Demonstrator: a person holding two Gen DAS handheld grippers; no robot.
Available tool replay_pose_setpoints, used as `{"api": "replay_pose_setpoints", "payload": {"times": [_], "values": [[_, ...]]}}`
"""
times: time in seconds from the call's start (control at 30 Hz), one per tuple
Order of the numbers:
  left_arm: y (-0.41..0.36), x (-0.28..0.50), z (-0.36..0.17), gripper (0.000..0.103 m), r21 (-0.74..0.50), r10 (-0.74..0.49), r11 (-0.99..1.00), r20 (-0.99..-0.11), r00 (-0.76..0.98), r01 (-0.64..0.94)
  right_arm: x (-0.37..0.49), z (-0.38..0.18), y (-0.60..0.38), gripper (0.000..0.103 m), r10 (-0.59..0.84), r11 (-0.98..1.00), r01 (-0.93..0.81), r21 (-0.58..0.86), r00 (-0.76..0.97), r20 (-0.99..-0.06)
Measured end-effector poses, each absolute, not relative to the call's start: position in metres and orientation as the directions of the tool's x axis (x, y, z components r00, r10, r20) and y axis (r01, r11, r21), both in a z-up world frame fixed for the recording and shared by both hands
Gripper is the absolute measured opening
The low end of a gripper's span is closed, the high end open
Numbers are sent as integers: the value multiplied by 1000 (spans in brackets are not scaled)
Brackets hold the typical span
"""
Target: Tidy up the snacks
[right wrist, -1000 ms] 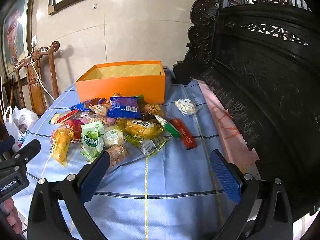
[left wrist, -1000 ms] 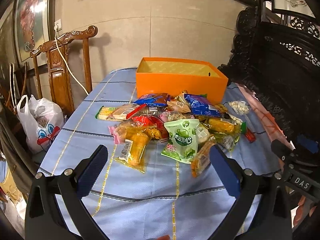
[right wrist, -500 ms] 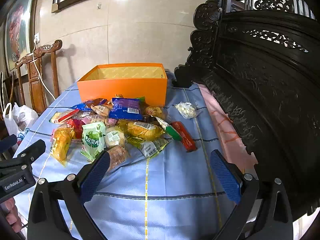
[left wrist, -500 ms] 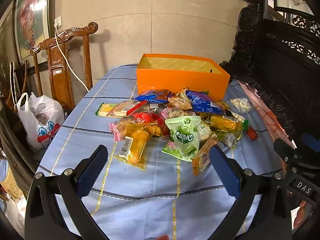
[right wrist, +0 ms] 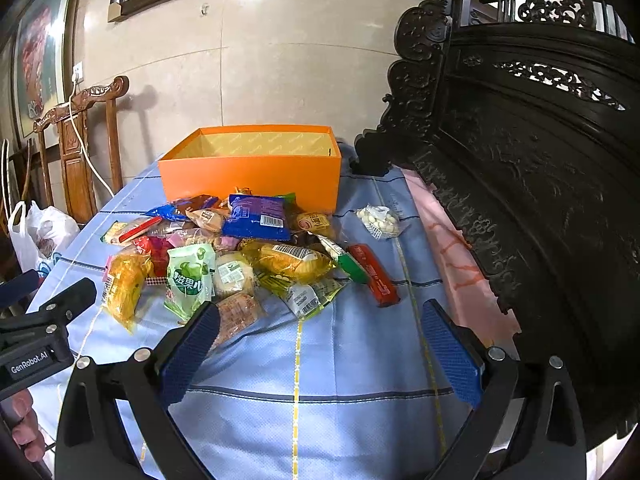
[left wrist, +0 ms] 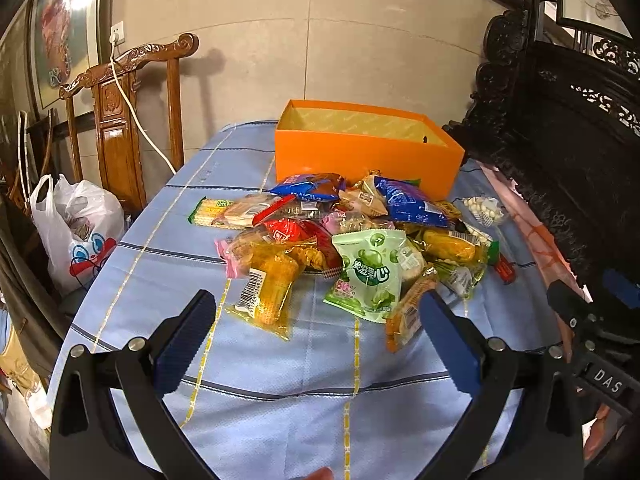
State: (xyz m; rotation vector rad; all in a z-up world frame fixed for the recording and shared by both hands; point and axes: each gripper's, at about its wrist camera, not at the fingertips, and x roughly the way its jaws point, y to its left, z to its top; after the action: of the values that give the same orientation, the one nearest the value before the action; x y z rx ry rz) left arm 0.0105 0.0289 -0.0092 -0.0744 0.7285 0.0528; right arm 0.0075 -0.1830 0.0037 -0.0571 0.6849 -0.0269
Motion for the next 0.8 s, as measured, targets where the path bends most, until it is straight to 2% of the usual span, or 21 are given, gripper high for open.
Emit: {"api": "replay_pose_setpoints", "payload": {"times": [0.23, 0.4, 0.53, 0.67, 0.8], "values": [[27, 19, -15, 99, -28, 33, 997, -672, 740, -69, 18, -4, -184, 100, -28, 999, -6, -51, 774, -633], [28, 38, -27, 99, 19, 82, 995, -675, 734, -94, 47, -30, -185, 100, -26, 999, -2, -40, 729, -684], [31, 61, -42, 99, 14, 72, 996, -679, 731, -85, 67, -48, -179, 100, -35, 997, -20, -71, 723, -690], [29, 91, -61, 99, 36, 51, 999, -672, 739, -36, 99, -66, -175, 100, 4, 998, -44, -43, 743, -670], [38, 119, -70, 99, 3, 24, 1000, -666, 746, -29, 123, -77, -171, 100, 53, 996, -86, -16, 739, -671]]}}
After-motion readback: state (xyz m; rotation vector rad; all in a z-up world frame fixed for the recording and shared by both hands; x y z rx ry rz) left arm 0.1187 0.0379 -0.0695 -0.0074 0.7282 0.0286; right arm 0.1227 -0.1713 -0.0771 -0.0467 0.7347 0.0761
